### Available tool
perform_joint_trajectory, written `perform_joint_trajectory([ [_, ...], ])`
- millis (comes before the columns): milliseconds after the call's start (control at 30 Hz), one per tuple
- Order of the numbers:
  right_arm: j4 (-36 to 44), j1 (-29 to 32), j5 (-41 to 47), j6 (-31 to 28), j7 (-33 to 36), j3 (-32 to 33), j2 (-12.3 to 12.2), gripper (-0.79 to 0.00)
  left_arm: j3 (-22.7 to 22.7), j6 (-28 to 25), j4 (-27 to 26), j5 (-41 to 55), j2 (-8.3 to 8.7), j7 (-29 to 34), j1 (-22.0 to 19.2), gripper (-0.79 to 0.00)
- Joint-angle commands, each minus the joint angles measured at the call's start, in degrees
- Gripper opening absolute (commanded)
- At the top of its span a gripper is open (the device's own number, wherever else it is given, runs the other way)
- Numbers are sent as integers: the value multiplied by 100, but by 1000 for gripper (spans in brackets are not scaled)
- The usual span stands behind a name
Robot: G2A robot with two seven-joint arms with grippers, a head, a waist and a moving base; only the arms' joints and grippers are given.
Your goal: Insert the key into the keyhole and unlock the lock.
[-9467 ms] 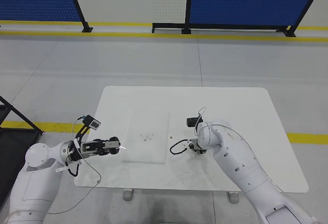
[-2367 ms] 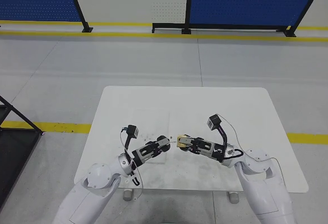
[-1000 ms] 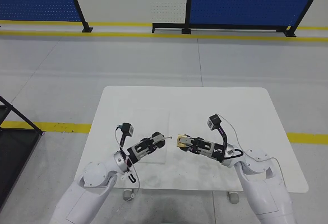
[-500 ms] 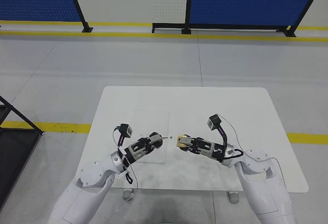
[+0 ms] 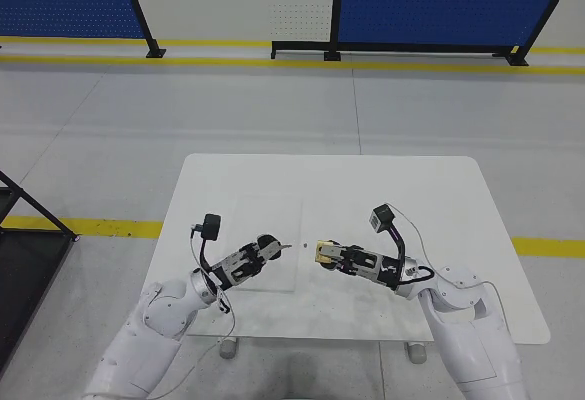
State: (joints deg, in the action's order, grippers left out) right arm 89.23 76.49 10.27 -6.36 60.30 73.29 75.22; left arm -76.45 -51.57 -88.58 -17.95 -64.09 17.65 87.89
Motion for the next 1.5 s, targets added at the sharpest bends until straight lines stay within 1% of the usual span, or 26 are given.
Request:
perform_joint_trajectory([
  [0, 0, 0, 0, 0, 0, 0, 0, -785, -42, -588, 106, -682, 2, -129, -112, -785],
  [133, 0, 0, 0, 0, 0, 0, 0, -785, -54, -643, -79, -1919, -2, -752, -193, -785],
  [167, 0, 0, 0, 0, 0, 0, 0, -785, -26, -643, -80, -2146, -5, -999, -181, -785],
  [233, 0, 0, 0, 0, 0, 0, 0, -785, -9, -643, 42, -2626, -5, -1366, -185, -785],
  [267, 0, 0, 0, 0, 0, 0, 0, -785, 55, -643, 142, -2622, -19, -1547, -159, -785],
  [633, 0, 0, 0, 0, 0, 0, 0, -785, 82, -643, 164, -2588, -24, -1600, -155, -785],
  [700, 0, 0, 0, 0, 0, 0, 0, -785, 65, -503, 161, -2638, -27, -1619, -178, -785],
  [733, 0, 0, 0, 0, 0, 0, 0, -785, 47, -463, 159, -2734, -27, -1651, -217, -785],
  [767, 0, 0, 0, 0, 0, 0, 0, -785, 1, -450, 134, -3023, -18, -1651, -279, -785],
  [800, 0, 0, 0, 0, 0, 0, 0, -785, -36, -446, 130, -3252, -19, -1801, -301, -785],
  [867, 0, 0, 0, 0, 0, 0, 0, -785, -25, -643, 202, -3760, -18, -2087, -359, -785],
  [933, 0, 0, 0, 0, 0, 0, 0, -785, -24, -643, 255, -4101, -19, -2401, -413, -785],
  [967, 0, 0, 0, 0, 0, 0, 0, -785, -36, -643, 258, -4446, -12, -2539, -470, -785],
  [1067, 0, 0, 0, 0, 0, 0, 0, -785, -63, -599, 269, -5583, 8, -3245, -570, -785],
  [1100, 0, 0, 0, 0, 0, 0, 0, -785, -63, -496, 249, -6060, 20, -3512, -602, -785],
  [1167, 0, 0, 0, 0, 0, 0, 0, -785, 8, -314, 228, -6914, 46, -4265, -629, -785],
  [1200, 0, 0, 0, 0, 0, 0, 0, -785, 36, -139, 216, -7482, 75, -4603, -668, -785],
  [1267, 0, 0, 0, 0, 0, 0, 0, -785, 168, 239, 280, -8434, 130, -5510, -701, -785],
  [1333, 0, 0, 0, 0, 0, 0, 0, -785, 285, 752, 448, -9359, 198, -6325, -764, -785],
  [1367, 0, 0, 0, 0, 0, 0, 0, -785, 331, 1007, 555, -9736, 229, -6663, -816, -785],
  [1433, 0, 0, 0, 0, 0, 0, 0, -785, 411, 1596, 770, -10373, 275, -7101, -916, -785],
  [1467, 0, 0, 0, 0, 0, 0, 0, -785, 468, 1772, 858, -10565, 290, -7312, -966, -785],
])
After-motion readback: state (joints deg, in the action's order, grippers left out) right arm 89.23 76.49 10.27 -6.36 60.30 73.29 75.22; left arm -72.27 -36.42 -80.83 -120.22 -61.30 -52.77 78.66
